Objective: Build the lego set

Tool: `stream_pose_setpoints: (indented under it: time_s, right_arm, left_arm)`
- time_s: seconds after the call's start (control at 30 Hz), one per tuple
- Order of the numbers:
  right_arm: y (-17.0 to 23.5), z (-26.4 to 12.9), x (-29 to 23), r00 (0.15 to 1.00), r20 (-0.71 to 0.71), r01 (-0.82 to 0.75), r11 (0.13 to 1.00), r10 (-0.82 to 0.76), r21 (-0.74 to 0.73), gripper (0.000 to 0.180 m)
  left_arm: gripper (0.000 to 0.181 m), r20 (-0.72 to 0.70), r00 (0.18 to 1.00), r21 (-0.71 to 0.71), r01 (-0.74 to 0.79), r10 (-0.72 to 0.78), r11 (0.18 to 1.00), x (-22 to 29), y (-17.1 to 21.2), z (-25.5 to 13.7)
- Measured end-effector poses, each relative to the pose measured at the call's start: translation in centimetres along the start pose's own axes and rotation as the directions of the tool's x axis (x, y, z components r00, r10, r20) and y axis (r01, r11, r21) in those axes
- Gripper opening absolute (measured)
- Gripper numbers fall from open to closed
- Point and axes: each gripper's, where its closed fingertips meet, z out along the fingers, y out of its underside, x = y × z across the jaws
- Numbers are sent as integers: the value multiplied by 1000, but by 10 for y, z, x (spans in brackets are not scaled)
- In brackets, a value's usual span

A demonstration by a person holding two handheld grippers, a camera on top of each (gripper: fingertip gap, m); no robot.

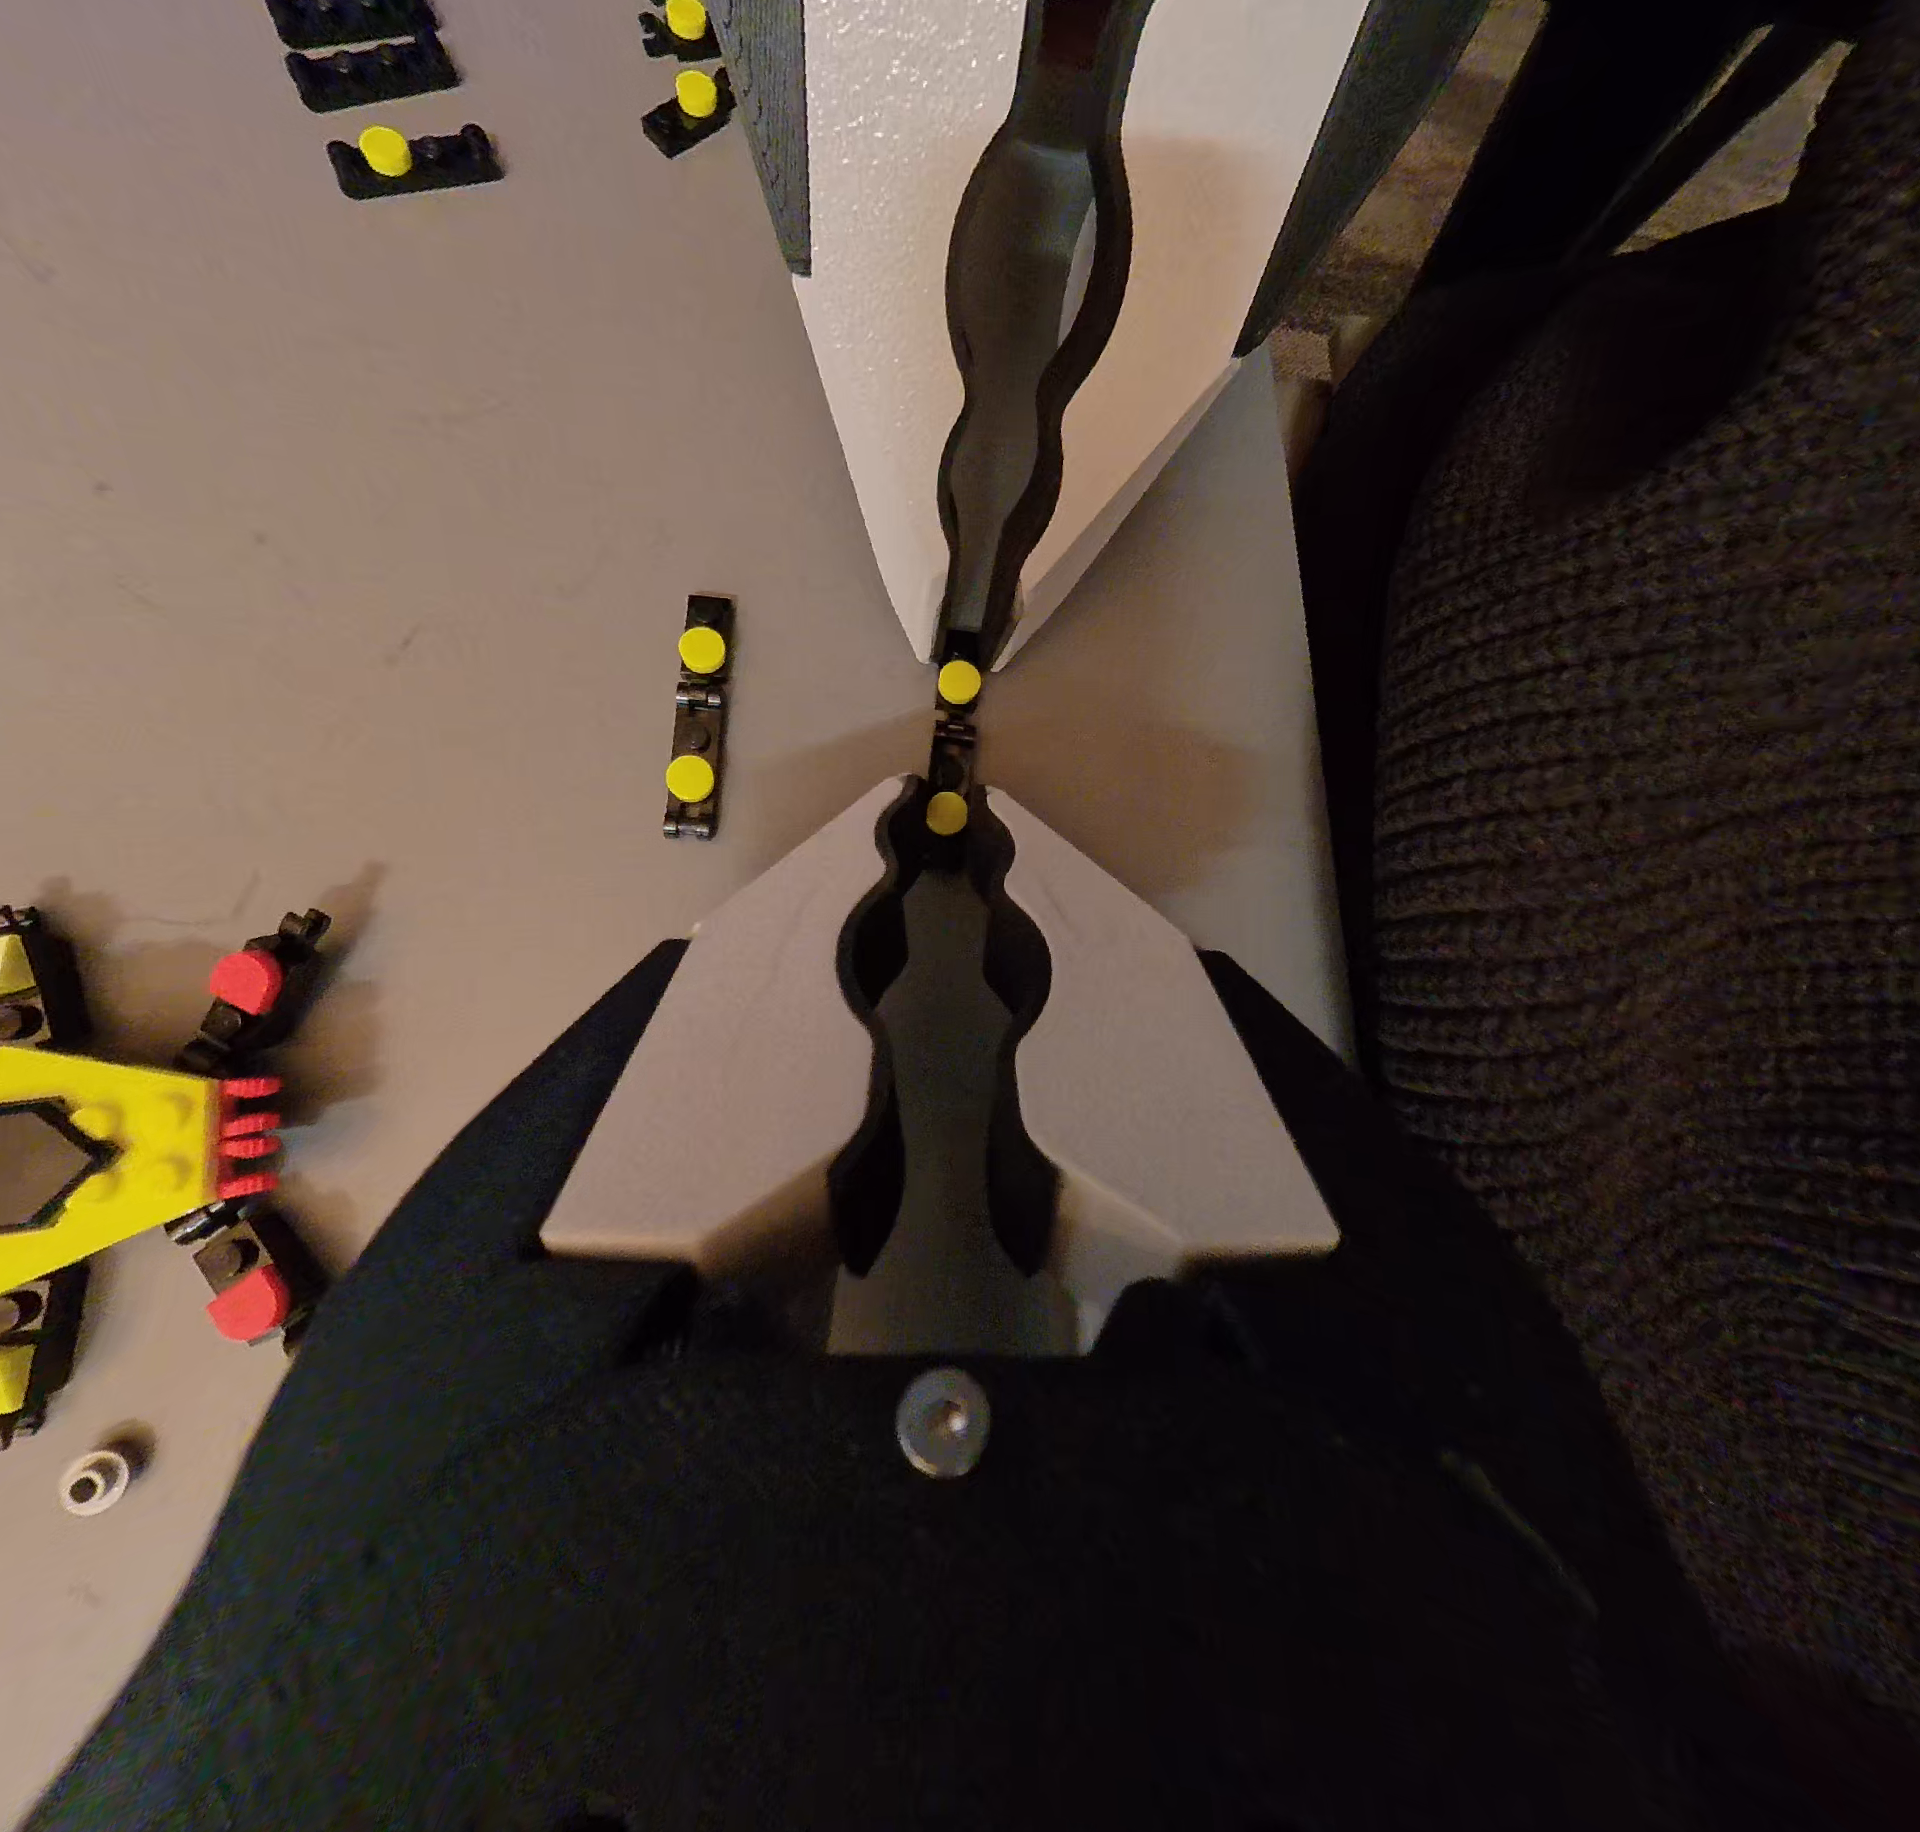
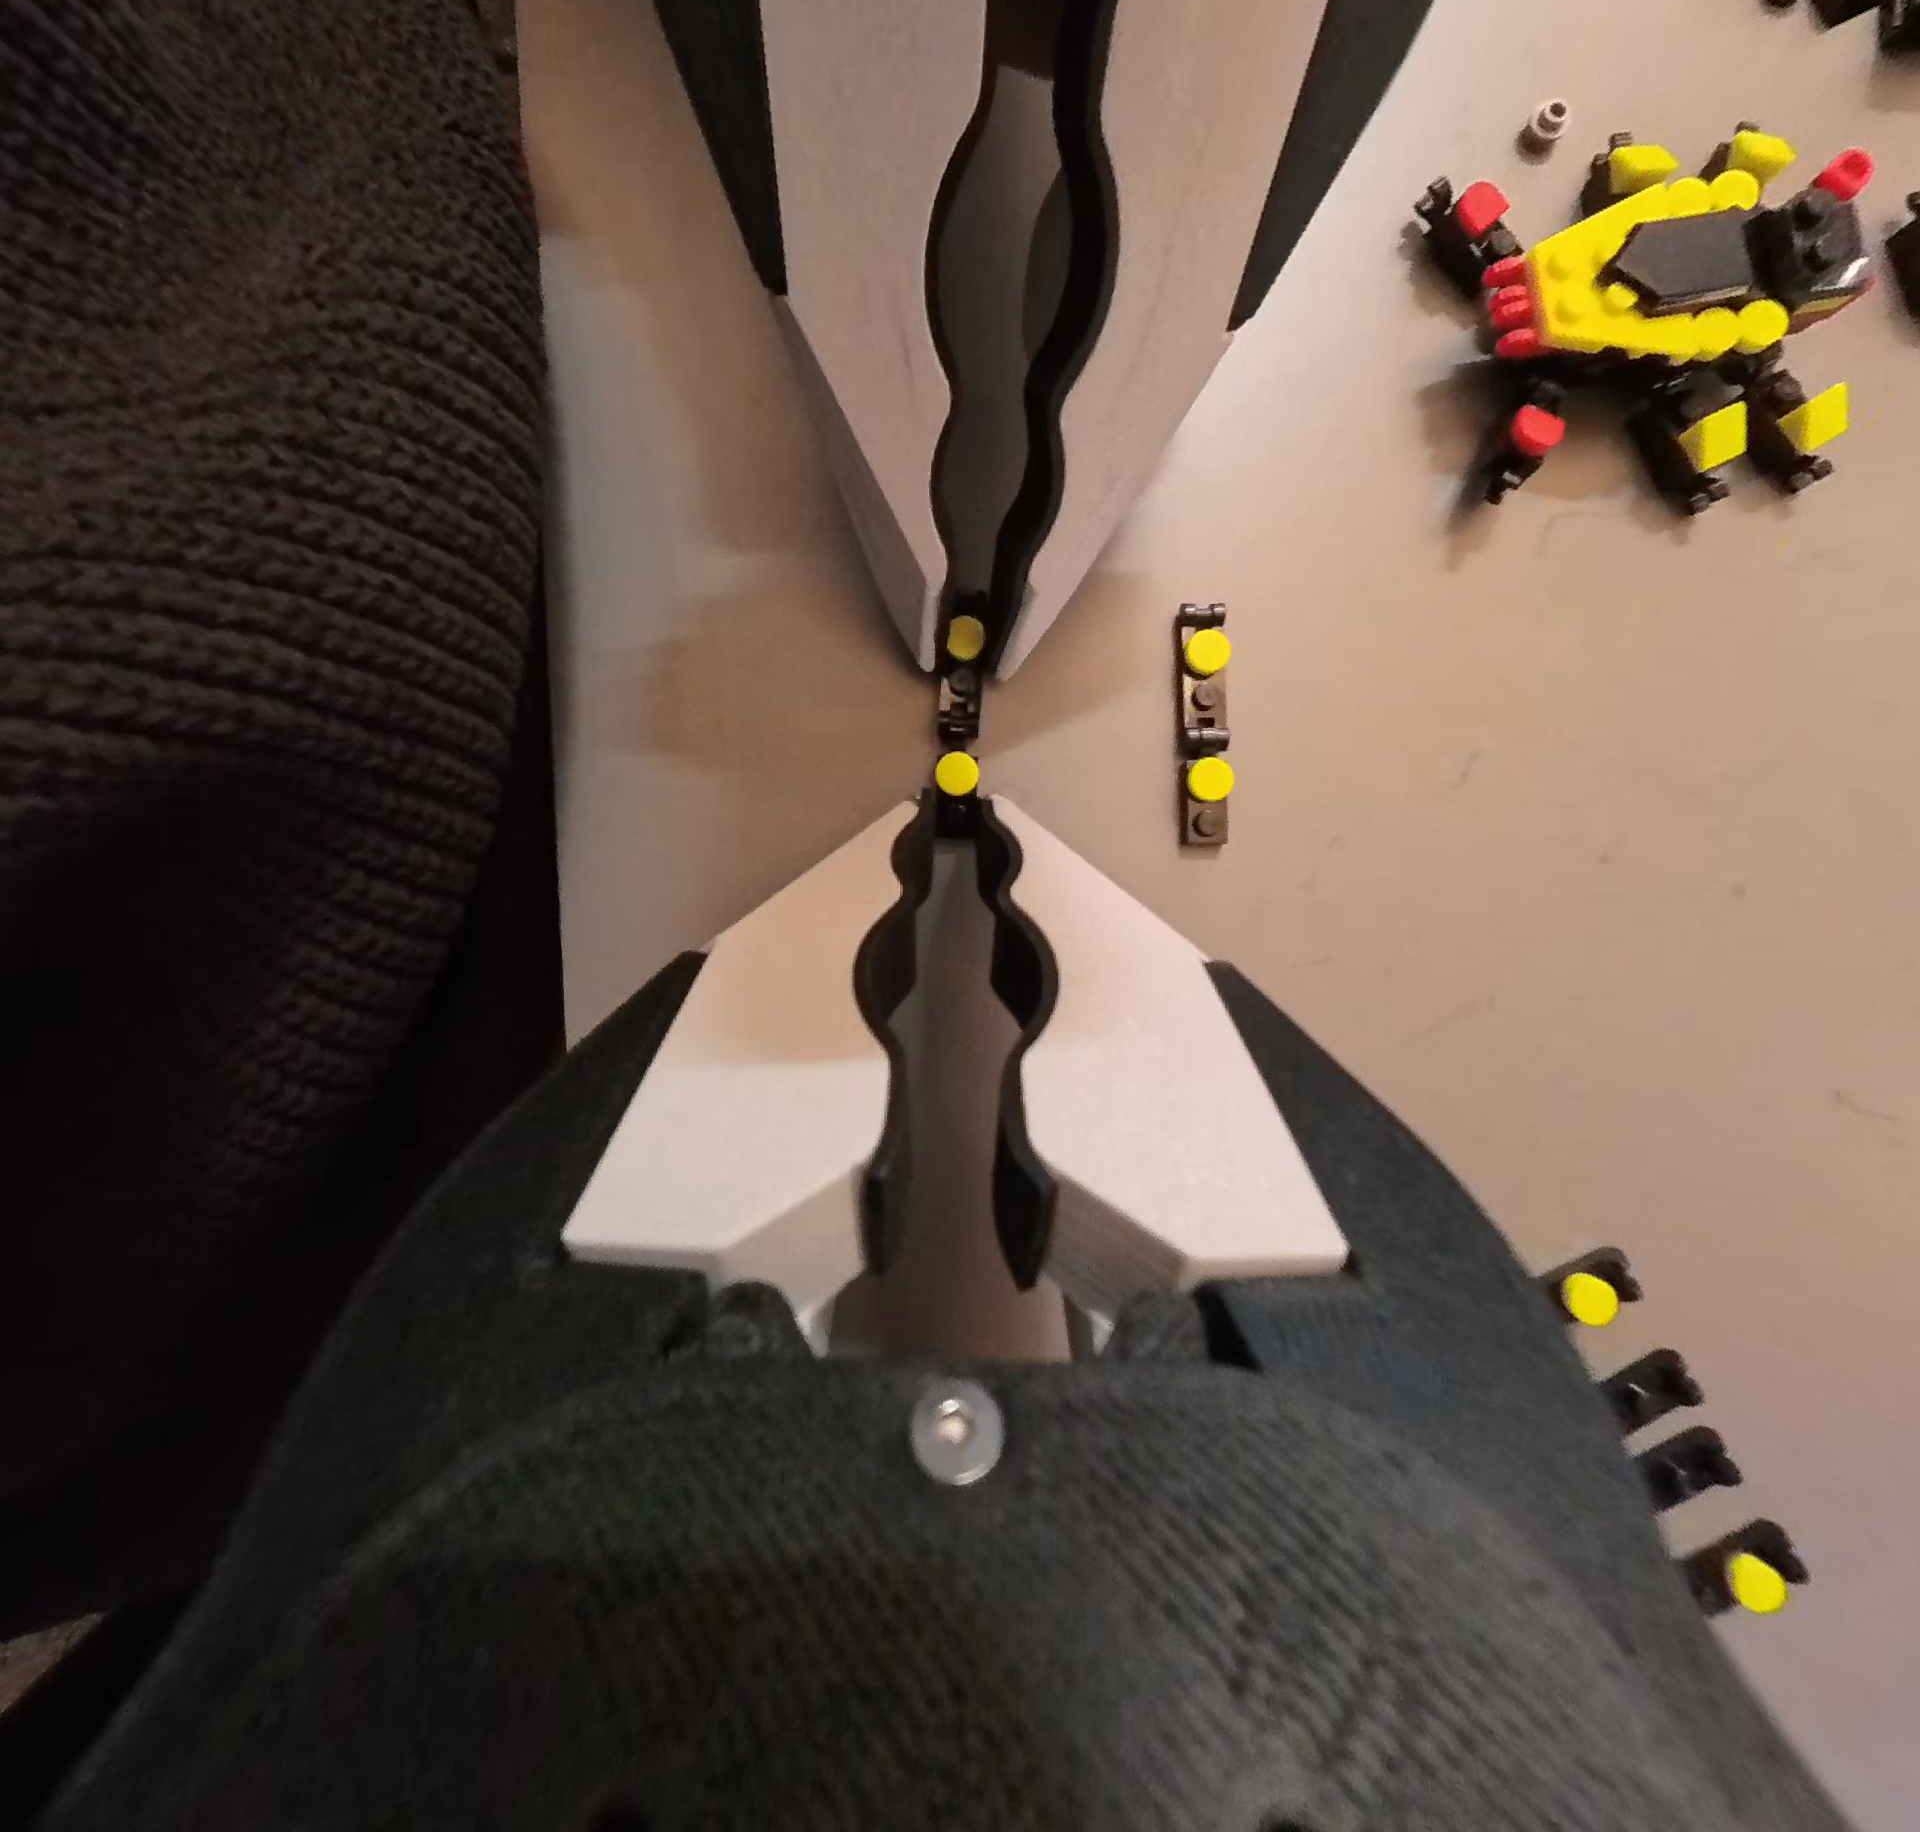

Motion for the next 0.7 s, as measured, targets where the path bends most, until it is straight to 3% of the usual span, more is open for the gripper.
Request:
stream_pose_setpoints:
  time_s: [0.7]
  right_arm:
    - [-2,0,0,998,39,-40,998,39,37,5]
  left_arm:
    - [5,-5,1000,26,31,-30,999,0,-2,1]
